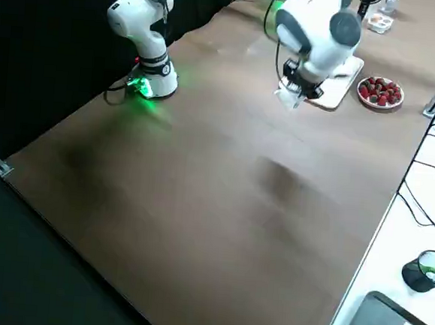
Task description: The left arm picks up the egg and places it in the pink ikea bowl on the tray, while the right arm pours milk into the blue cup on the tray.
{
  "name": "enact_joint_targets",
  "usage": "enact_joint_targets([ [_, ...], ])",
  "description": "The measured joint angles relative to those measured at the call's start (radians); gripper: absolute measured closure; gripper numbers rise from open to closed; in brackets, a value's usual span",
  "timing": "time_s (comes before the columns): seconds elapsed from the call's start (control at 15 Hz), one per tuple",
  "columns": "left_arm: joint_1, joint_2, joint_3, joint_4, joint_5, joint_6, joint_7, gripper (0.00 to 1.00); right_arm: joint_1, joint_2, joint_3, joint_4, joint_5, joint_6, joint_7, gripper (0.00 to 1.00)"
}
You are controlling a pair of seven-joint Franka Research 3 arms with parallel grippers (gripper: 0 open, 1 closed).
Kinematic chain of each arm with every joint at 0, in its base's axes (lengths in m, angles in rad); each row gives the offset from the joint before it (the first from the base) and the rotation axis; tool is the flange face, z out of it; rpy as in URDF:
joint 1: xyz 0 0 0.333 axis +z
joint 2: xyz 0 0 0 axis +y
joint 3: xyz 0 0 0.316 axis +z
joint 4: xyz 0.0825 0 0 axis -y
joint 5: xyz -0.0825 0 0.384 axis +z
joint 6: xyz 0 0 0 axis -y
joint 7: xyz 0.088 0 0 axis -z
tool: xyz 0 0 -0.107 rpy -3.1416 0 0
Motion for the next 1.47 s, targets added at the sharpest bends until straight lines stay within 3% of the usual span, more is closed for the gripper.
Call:
enact_joint_targets([
  [0.27, -0.088, 0.044, 0.000, 0.052, 0.000, 0.050, -0.140, 0.53, 0.110, -0.019, 0.000, 0.000, -0.081, 0.000, 0.157, 0.53],
  [0.73, -0.147, 0.156, 0.008, 0.065, 0.000, 0.327, -0.254, 0.53, 0.274, -0.019, 0.000, -0.002, -0.146, 0.000, 0.411, 0.55],
  [0.93, -0.152, 0.182, 0.013, 0.080, 0.000, 0.345, -0.255, 0.52, 0.322, -0.019, 0.000, -0.002, -0.170, 0.001, 0.480, 0.56],
  [1.07, -0.152, 0.184, 0.016, 0.084, 0.000, 0.346, -0.255, 0.40, 0.352, -0.019, 0.000, -0.001, -0.212, 0.001, 0.497, 0.56],
  [1.2, -0.152, 0.184, 0.016, 0.089, 0.000, 0.346, -0.255, 0.37, 0.389, -0.019, 0.000, 0.000, -0.268, 0.003, 0.527, 0.57],
  [1.47, -0.138, 0.168, 0.039, 0.110, 0.012, 0.347, -0.249, 0.05, 0.468, -0.019, 0.000, 0.000, -0.363, 0.005, 0.572, 0.57],
])
